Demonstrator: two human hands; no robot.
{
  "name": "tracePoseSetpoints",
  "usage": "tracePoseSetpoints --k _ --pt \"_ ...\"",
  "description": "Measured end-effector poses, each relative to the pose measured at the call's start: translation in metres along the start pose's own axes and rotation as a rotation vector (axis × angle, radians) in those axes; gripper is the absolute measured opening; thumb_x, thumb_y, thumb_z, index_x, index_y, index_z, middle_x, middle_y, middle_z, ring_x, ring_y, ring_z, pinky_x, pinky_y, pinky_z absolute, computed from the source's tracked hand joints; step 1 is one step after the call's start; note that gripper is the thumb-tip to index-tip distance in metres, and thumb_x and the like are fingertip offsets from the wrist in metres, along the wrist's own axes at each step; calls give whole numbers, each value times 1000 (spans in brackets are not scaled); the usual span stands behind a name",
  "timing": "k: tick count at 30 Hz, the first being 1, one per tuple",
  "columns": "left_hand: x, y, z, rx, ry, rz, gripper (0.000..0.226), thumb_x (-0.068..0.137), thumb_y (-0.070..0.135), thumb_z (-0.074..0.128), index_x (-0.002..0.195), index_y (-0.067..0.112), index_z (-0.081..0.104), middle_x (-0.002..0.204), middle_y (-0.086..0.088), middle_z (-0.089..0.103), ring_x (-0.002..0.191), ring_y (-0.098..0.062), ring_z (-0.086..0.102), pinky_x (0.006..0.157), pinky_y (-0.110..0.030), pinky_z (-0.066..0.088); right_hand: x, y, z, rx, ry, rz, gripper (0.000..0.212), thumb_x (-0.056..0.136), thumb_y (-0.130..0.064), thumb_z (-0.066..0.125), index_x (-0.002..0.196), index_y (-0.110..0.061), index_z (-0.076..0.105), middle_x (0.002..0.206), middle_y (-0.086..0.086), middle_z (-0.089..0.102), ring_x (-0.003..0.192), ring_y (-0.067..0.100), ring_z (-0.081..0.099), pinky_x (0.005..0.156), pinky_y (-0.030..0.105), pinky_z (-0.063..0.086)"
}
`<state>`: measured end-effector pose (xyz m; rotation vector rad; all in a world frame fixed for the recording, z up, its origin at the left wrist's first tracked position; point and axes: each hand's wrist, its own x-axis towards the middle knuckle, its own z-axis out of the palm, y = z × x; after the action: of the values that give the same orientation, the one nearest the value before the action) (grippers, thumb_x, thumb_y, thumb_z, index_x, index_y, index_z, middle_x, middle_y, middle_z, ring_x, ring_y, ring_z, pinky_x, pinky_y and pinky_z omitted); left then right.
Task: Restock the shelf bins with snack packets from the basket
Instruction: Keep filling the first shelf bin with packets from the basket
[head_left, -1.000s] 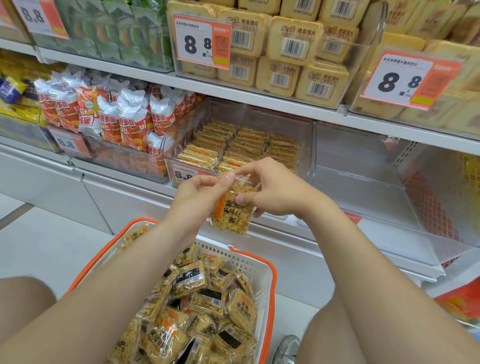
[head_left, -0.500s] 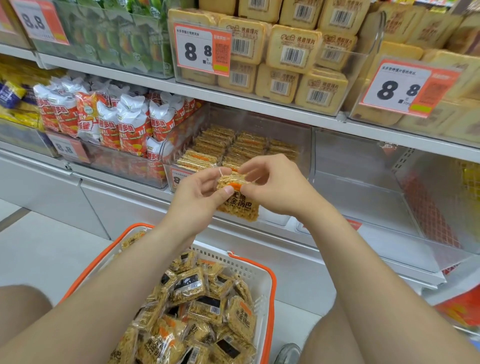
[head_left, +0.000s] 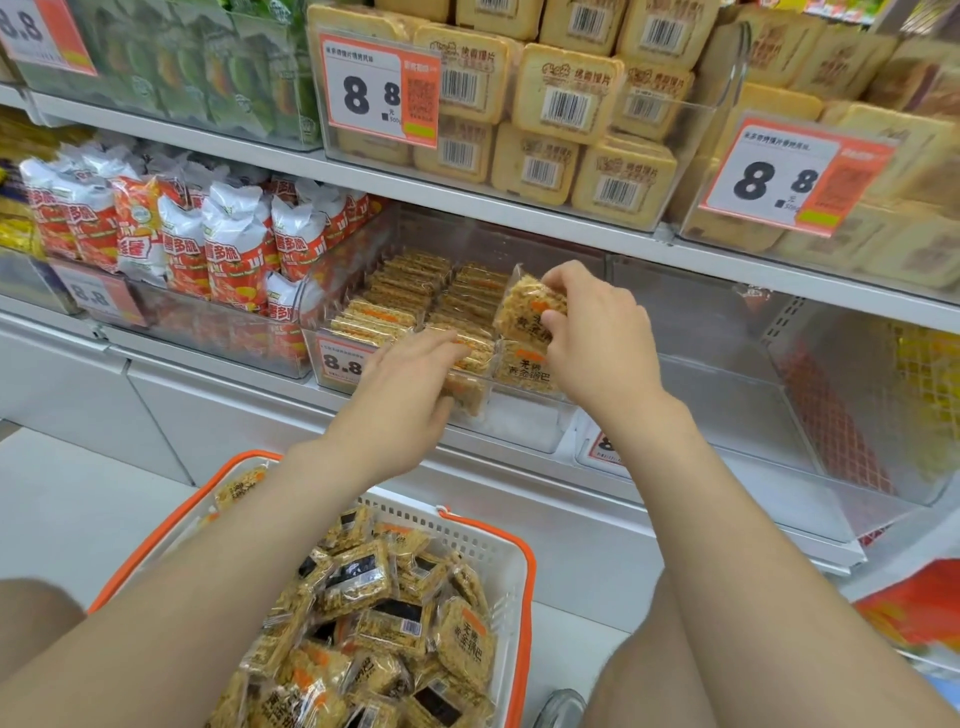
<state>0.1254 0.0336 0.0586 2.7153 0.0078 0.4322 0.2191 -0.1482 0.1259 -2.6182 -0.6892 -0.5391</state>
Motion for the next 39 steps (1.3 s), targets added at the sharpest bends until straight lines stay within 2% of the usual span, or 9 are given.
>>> tracePoseSetpoints --k 4,11,16,19,22,27,32,35,39 --pt "10 -2 6 178 -171 28 66 106 19 51 164 27 22 175 5 11 162 -24 2 126 -67 4 5 4 6 -122 -84 -34 44 97 -8 63 135 -29 57 113 0 72 110 31 62 89 47 42" --pt "25 -3 16 299 -227 31 75 102 13 51 165 29 13 175 2 11 160 -26 10 124 -66 4 15 6 31 -289 -211 -44 41 89 -1 68 117 -30 72 102 0 75 104 31 66 93 46 37" --pt "27 -4 20 351 -178 0 64 101 20 50 160 28 26 171 2 23 156 -24 21 124 -65 10 21 9 47 -365 -250 -49 33 86 -1 68 109 -24 71 92 0 72 96 31 67 96 45 32" --pt "28 -4 20 343 -171 -7 60 102 24 51 158 28 31 170 3 27 155 -24 24 124 -65 11 23 5 50 -401 -296 -52 27 81 4 65 80 -22 58 71 -2 56 83 34 62 105 50 37" --pt "27 -5 21 343 -180 -10 59 102 25 51 157 28 32 169 2 27 155 -24 24 124 -65 11 22 -1 51 -400 -309 -79 39 76 9 62 67 -22 40 66 -1 45 74 33 52 96 46 44" --pt "28 -7 20 340 -183 18 58 103 22 48 158 27 31 169 2 28 154 -24 24 123 -65 12 24 0 49 -399 -190 -82 28 80 7 68 84 -19 60 80 2 61 79 33 60 88 41 43" --pt "22 -7 18 253 -153 19 57 102 10 49 157 19 34 170 -6 23 156 -29 19 124 -65 1 25 6 48 -334 -279 -120 29 84 9 67 100 -14 69 96 10 64 80 36 63 68 40 51" --pt "15 -7 13 167 -26 37 54 97 6 56 149 14 45 156 -12 38 143 -34 34 123 -55 23 18 9 44 -286 -300 -122 26 82 11 63 96 -12 67 92 11 64 83 40 65 70 44 56" --pt "1 -7 8 215 215 88 35 87 5 63 119 19 57 116 -5 49 105 -29 44 85 -42 44 -1 -12 33 -168 -195 -170 33 79 2 59 100 -18 76 99 6 72 94 33 67 72 42 57"
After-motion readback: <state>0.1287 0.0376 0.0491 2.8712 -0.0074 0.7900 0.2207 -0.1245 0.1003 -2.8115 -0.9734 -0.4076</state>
